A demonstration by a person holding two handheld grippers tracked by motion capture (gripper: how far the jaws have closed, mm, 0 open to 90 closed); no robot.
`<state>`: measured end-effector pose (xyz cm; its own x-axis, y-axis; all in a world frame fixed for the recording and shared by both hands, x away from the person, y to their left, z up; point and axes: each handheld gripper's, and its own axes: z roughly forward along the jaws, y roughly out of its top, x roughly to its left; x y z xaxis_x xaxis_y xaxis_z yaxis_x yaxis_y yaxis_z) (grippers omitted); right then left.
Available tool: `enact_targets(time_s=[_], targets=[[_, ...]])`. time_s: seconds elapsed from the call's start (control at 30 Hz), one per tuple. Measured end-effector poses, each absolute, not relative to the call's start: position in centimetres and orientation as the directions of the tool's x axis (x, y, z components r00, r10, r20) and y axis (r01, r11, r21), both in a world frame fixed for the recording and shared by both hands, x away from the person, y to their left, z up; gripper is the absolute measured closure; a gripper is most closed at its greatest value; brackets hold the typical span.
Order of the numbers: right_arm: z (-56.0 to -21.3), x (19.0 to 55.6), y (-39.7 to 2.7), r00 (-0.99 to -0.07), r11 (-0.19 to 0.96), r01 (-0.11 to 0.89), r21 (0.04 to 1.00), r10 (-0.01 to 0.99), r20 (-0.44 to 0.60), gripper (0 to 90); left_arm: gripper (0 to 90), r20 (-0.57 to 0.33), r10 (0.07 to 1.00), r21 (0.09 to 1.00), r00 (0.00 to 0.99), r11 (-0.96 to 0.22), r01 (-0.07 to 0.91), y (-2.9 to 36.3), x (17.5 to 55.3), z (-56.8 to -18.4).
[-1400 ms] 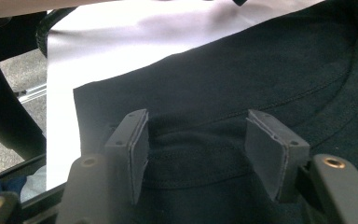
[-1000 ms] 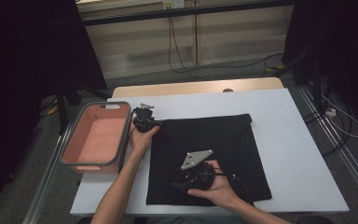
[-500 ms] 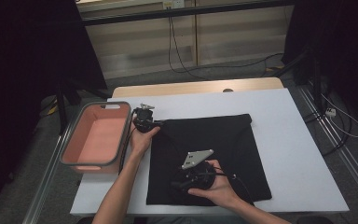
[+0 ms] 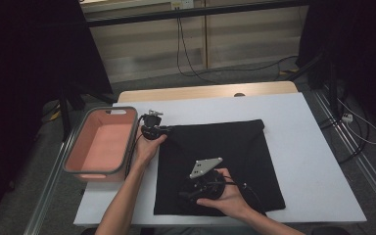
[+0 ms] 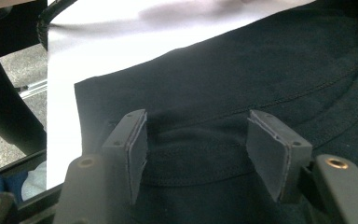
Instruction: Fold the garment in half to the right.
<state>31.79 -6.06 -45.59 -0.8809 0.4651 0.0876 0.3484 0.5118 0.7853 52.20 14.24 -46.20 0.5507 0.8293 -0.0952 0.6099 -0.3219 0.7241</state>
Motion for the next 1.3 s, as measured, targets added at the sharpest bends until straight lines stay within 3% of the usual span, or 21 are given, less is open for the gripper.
enact_targets(time_s=[0.1,0.17,0.53,0.8,1.0,1.2,1.3], targets=[[-45.6,31.8,-6.0,-0.881,0.512,0.348,0.785,0.464,0.088,39.2,81.0,-0.126,0.822,0.72,0.556,-0.31,0.621,14.0,52.0,-46.2],[-45.6,31.8,-6.0,-0.883,0.513,0.347,0.785,0.462,0.088,39.2,83.2,-0.119,0.82,0.718,0.56,-0.319,0.619,13.8,51.9,-46.1],[-44.8,31.7,-4.7,-0.9,0.527,0.319,0.788,0.43,0.077,41.9,85.2,-0.192,0.836,0.763,0.514,-0.203,0.614,15.3,52.1,-44.2],[-45.3,31.0,-1.2,-0.932,0.583,0.271,0.766,0.357,0.058,45.9,85.3,-0.19,0.837,0.773,0.512,-0.195,0.604,15.2,52.3,-43.8],[-46.4,30.5,1.0,-0.945,0.636,0.247,0.731,0.324,0.037,41.0,85.3,-0.196,0.836,0.771,0.512,-0.191,0.608,15.2,52.3,-43.9],[-46.7,29.6,2.6,-0.95,0.665,0.212,0.716,0.313,-0.01,27.7,85.3,-0.199,0.838,0.774,0.508,-0.184,0.606,15.3,52.3,-43.8],[-46.8,29.5,3.0,-0.948,0.671,0.209,0.711,0.318,-0.022,26.6,85.2,-0.196,0.838,0.771,0.51,-0.19,0.608,15.3,52.4,-43.8]])
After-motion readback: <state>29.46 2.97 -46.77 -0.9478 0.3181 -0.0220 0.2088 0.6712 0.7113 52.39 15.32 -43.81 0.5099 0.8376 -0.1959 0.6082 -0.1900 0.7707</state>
